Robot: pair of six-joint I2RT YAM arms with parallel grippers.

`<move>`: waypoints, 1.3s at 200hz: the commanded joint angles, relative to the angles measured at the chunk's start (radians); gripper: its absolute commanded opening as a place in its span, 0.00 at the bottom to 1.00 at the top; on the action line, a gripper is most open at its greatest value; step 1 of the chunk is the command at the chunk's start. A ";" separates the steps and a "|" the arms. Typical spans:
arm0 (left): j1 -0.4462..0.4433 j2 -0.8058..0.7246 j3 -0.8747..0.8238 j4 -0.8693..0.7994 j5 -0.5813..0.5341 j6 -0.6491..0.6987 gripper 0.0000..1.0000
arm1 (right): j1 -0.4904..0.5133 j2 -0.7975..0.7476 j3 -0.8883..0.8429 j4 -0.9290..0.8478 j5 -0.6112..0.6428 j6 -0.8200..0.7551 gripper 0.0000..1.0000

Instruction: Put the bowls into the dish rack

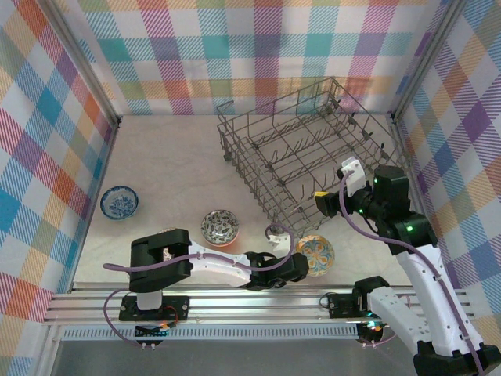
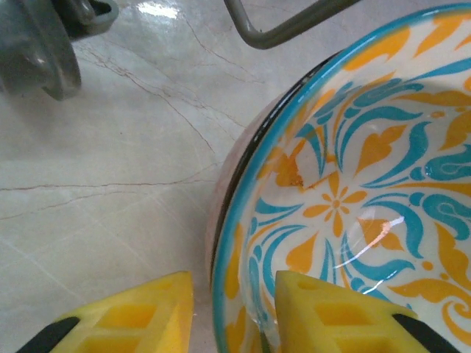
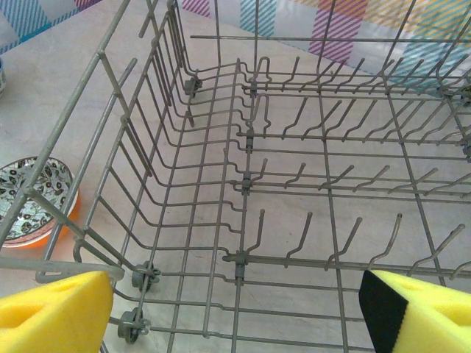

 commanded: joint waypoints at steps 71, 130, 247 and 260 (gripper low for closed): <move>0.005 -0.067 0.001 -0.084 -0.006 0.041 0.17 | 0.000 0.005 -0.001 0.035 -0.026 0.012 0.88; 0.033 -0.188 -0.033 -0.207 0.068 0.082 0.11 | -0.001 0.009 0.006 0.027 -0.022 0.011 0.88; 0.247 -0.494 -0.201 -0.483 0.264 0.217 0.10 | 0.000 0.056 0.041 0.016 -0.012 0.001 0.88; 0.291 -0.503 -0.208 -0.490 0.294 0.231 0.10 | 0.000 0.066 0.045 0.014 -0.011 0.001 0.88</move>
